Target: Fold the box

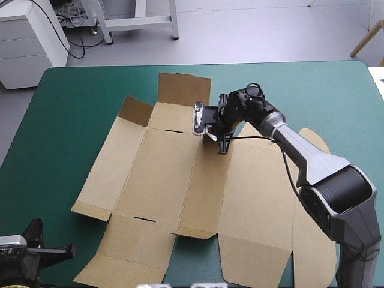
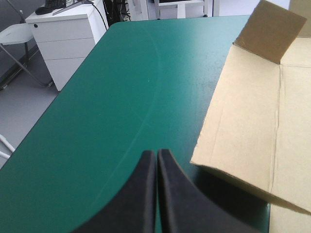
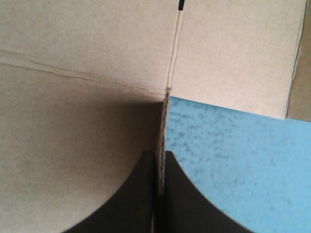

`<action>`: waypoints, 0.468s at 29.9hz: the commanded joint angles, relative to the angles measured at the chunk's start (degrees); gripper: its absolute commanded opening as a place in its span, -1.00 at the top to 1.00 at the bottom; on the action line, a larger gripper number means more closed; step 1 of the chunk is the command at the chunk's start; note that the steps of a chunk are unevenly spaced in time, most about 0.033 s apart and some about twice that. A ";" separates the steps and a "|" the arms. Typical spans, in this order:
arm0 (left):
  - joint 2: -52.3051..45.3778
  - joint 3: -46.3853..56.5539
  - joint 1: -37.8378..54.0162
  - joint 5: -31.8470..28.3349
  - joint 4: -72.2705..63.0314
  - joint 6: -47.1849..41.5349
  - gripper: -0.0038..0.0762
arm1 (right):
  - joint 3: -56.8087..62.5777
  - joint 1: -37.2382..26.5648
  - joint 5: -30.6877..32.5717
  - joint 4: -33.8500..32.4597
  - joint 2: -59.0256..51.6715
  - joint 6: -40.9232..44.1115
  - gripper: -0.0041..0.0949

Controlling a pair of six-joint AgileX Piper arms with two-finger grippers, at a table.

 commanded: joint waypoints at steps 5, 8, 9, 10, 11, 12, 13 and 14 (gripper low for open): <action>-1.03 -1.20 -0.26 -4.31 -0.01 -0.42 0.93 | -2.23 4.61 -9.46 0.83 -1.67 -6.57 0.96; -1.03 -1.20 -0.26 -4.31 -0.01 -0.42 0.93 | -2.23 5.35 -11.96 0.11 -1.40 -7.28 0.96; -1.03 -1.20 -0.26 -4.31 -0.01 -0.42 0.93 | -2.23 5.38 -12.60 0.21 -1.28 -7.60 0.96; -1.03 -1.20 -0.26 -4.31 -0.01 -0.42 0.93 | -2.23 5.38 -12.87 0.51 -1.18 -7.99 0.96; -1.03 -1.20 -0.26 -4.31 -0.01 -0.42 0.93 | -2.23 5.47 -13.31 0.64 -1.16 -8.24 0.96; -1.03 -1.20 -0.26 -4.31 -0.01 -0.42 0.93 | -2.23 5.47 -13.83 1.11 -1.06 -8.25 0.96; -1.03 -1.20 -0.26 -4.31 -0.01 -0.42 0.93 | -2.23 5.47 -14.32 1.38 -0.82 -8.25 0.96; -1.03 -1.20 -0.26 -4.31 -0.01 -0.42 0.93 | -2.23 5.47 -14.63 1.48 -0.70 -8.25 0.96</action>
